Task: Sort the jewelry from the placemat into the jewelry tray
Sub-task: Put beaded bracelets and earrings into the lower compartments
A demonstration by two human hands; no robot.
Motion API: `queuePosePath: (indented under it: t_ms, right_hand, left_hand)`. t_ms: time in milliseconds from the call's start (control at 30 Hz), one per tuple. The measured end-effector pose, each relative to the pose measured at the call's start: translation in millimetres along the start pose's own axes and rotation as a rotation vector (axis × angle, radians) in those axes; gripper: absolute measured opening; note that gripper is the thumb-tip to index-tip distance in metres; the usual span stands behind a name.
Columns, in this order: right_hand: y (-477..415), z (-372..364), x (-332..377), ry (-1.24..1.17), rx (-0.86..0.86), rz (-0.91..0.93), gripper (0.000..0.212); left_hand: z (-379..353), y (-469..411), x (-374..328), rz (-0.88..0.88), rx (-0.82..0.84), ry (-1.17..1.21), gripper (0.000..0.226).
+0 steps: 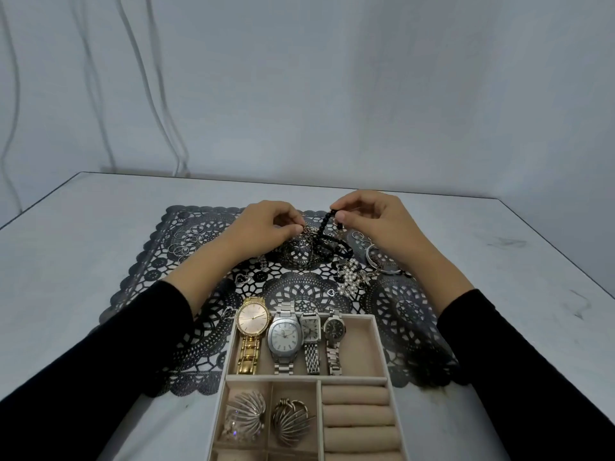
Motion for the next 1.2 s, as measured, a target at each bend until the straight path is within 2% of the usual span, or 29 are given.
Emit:
queuePosePath:
  t_ms: [200, 400, 700, 1200]
  right_hand:
    - [0.7, 1.5, 4.2, -0.036, -0.055, 0.010, 0.011]
    - [-1.0, 4.6, 7.9, -0.082, -0.086, 0.038, 0.011]
    - [4.1, 6.5, 18.7, -0.118, -0.118, 0.065, 0.012]
    - [39.5, 0.4, 59.0, -0.145, -0.192, 0.133, 0.011]
  left_hand:
    - [2.0, 2.0, -5.7, 0.012, 0.040, 0.235, 0.009]
    - [4.7, 8.5, -12.2, 0.013, 0.036, 0.324, 0.011]
    - [15.2, 18.3, -19.3, 0.022, -0.074, 0.448, 0.009]
    - [39.8, 70.0, -48.7, 0.019, -0.233, 0.519, 0.009]
Point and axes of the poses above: each hand's wrist, its own y-axis away from the middle knuckle, its own z-axis out of the back of the hand, x = y × z, the point moved 4 cm from there along -y, towards the middle knuckle, and after that the axes turned 4 degrees about -y, right-handed, at the moved point
